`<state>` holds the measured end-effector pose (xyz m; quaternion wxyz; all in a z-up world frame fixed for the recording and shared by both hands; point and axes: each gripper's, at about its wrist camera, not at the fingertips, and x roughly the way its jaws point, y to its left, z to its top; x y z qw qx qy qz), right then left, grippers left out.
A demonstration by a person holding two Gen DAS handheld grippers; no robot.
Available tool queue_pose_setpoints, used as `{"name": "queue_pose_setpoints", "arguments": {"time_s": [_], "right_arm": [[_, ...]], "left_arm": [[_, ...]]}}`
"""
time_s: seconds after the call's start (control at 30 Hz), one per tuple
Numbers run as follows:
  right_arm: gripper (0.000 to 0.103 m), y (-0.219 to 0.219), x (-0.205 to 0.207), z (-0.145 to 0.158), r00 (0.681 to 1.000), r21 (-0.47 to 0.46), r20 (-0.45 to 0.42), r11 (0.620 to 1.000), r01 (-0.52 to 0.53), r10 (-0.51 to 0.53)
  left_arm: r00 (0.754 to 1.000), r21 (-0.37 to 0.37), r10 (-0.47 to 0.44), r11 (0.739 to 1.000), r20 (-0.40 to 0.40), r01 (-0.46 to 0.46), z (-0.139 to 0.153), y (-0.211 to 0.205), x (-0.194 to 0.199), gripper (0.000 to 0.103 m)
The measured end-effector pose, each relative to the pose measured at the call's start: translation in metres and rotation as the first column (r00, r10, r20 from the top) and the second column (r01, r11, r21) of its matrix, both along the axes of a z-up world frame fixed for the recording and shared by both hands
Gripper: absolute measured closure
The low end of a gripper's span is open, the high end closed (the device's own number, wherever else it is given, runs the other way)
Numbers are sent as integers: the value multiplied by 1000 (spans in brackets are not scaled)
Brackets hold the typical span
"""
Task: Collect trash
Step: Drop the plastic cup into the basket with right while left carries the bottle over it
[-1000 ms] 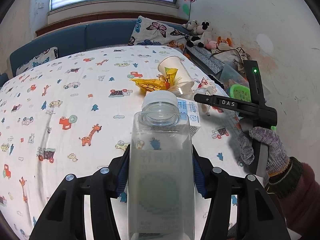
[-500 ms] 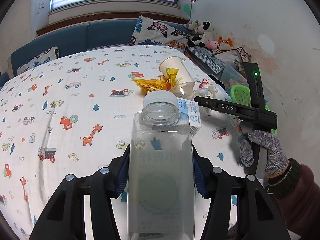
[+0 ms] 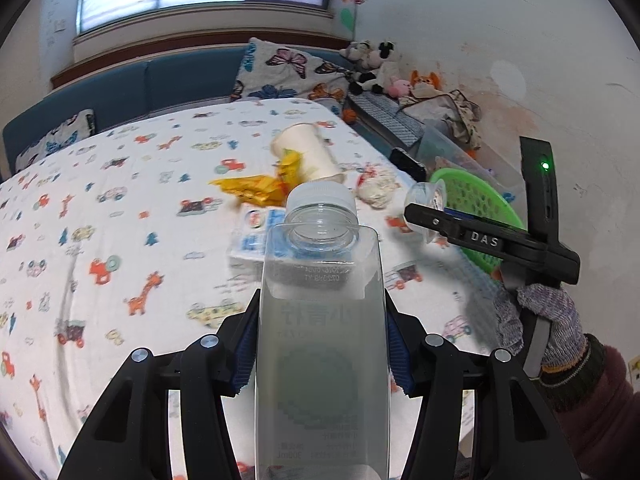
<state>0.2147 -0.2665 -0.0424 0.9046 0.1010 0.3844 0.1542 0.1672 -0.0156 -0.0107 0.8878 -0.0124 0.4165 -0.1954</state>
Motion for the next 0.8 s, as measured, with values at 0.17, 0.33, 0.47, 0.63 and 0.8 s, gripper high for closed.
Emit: {"name": "queue_pose_setpoints", "arguments": {"time_s": [0.17,0.33,0.47,0.63,0.8], "right_arm": [[32,-41,-12,0,997,-23,-5,997,72,-72],[32,-92,-22,-3,987,-56,-19,986,158,-160],[31,-125,-29,-7,976,-87,-30,973,213,-216],[31,-161,-38,-14,961,-106,-42,957,268,-274],[31,-183,-45,-19,951,-104,-48,949,299,-305]], "left_arm": [[998,11,-56,998,5,56,5,-29,7,50],[993,9,-116,993,8,116,10,-64,16,50],[985,15,-170,985,9,170,12,-95,23,50],[972,19,-233,972,11,233,18,-134,32,50],[956,47,-294,955,16,293,22,-170,38,50]]}}
